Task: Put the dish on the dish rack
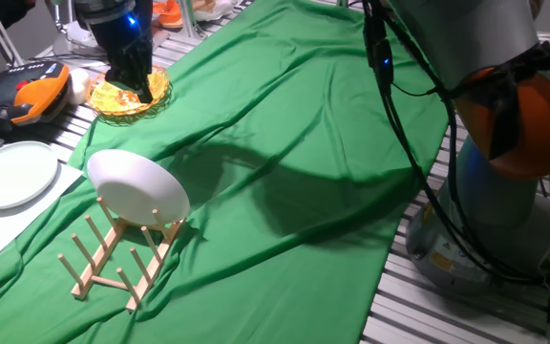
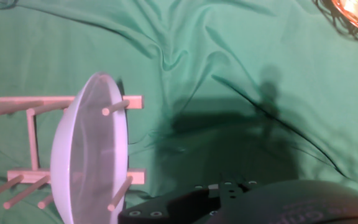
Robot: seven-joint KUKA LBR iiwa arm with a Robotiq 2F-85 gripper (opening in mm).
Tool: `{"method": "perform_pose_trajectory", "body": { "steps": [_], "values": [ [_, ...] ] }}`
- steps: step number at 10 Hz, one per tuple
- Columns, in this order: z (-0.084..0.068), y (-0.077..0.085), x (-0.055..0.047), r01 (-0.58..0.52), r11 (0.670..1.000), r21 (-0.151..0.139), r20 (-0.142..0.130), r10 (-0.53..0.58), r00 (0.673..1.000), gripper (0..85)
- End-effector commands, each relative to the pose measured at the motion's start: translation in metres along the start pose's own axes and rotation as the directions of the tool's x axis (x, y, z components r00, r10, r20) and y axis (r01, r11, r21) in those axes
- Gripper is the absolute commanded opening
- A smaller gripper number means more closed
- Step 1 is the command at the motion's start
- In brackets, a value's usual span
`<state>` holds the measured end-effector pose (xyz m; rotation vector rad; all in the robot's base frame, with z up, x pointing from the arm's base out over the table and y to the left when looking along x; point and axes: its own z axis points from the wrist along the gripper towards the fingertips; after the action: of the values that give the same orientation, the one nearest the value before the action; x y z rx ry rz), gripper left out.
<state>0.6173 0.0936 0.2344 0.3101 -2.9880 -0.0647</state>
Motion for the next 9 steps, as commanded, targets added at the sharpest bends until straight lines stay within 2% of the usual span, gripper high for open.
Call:
{"method": "perform_pose_trajectory", "body": {
  "steps": [1,3,4,9],
  "values": [
    [-0.0002,-0.0008,0.0005,0.0,1.0,0.0,0.0,0.0,1.0,0.0],
    [-0.0019,-0.0032,0.0022,0.001,1.0,-0.007,-0.004,-0.001,1.0,0.0],
    [-0.0026,-0.0055,0.004,-0.001,1.0,-0.01,-0.014,0.0,1.0,0.0],
    [-0.0006,-0.005,0.0035,-0.007,1.0,-0.008,-0.011,0.007,1.0,0.0]
  ]
}}
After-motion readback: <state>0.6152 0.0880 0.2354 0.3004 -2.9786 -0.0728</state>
